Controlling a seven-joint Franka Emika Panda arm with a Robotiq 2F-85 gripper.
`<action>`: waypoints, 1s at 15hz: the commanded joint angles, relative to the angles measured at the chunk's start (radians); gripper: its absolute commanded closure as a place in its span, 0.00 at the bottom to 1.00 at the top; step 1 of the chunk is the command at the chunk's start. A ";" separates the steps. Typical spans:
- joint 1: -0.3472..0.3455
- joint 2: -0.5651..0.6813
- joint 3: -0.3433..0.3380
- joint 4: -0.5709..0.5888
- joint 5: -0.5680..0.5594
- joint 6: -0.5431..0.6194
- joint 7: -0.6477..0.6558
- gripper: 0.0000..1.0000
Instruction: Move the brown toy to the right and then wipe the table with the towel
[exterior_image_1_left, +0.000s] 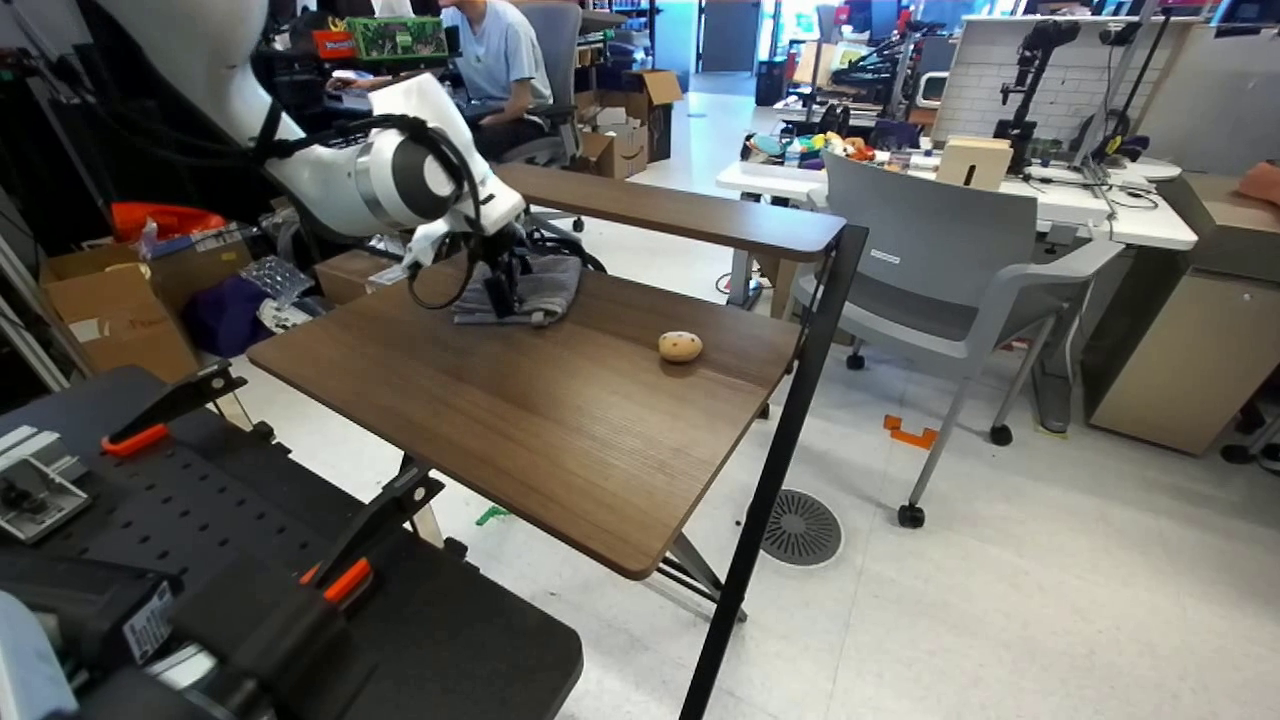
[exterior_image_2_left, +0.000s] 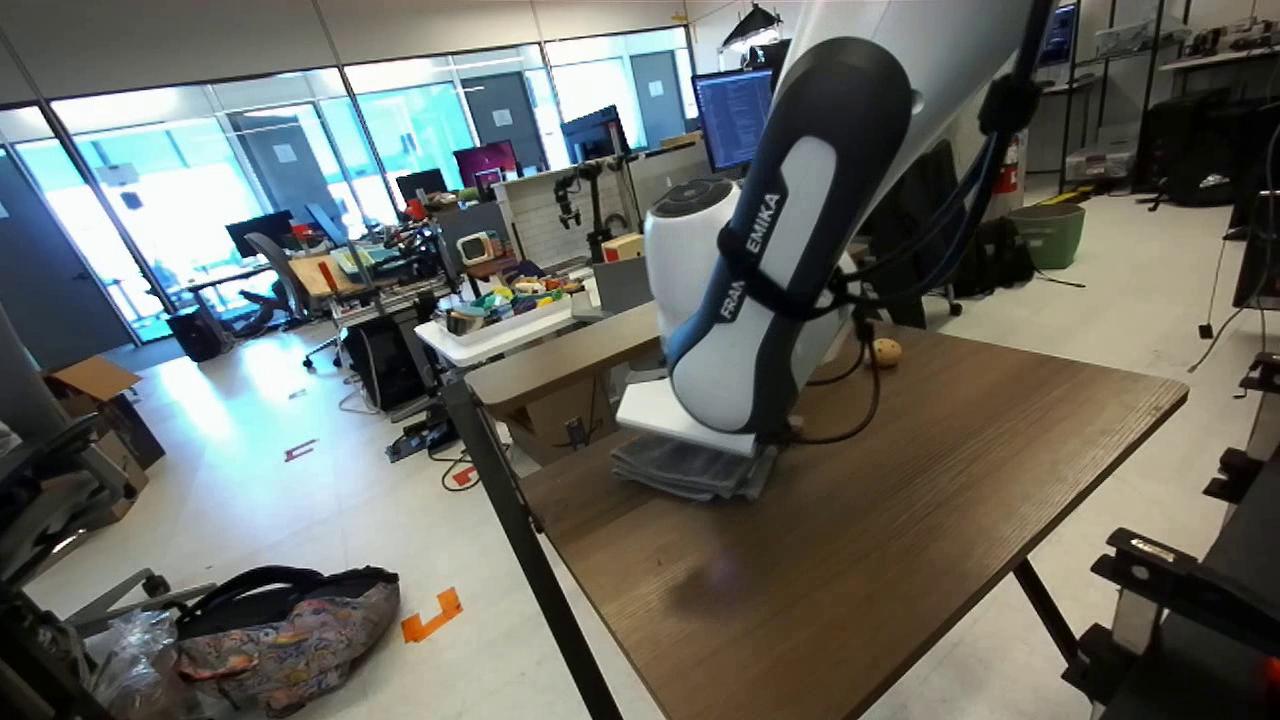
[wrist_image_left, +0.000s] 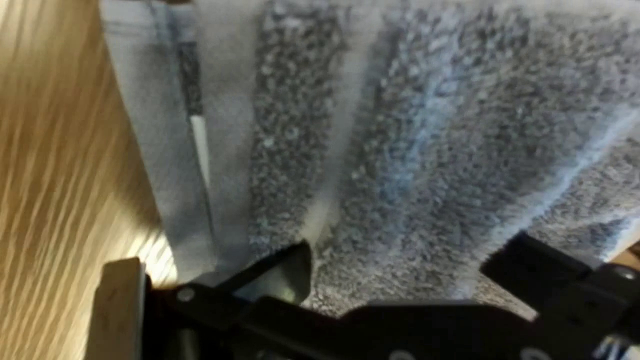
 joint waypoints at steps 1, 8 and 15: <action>0.055 0.032 0.071 0.010 -0.034 0.094 -0.033 0.00; -0.073 -0.175 0.259 -0.273 -0.040 0.135 -0.457 0.00; -0.386 -0.394 0.477 -0.610 0.048 0.244 -0.940 0.00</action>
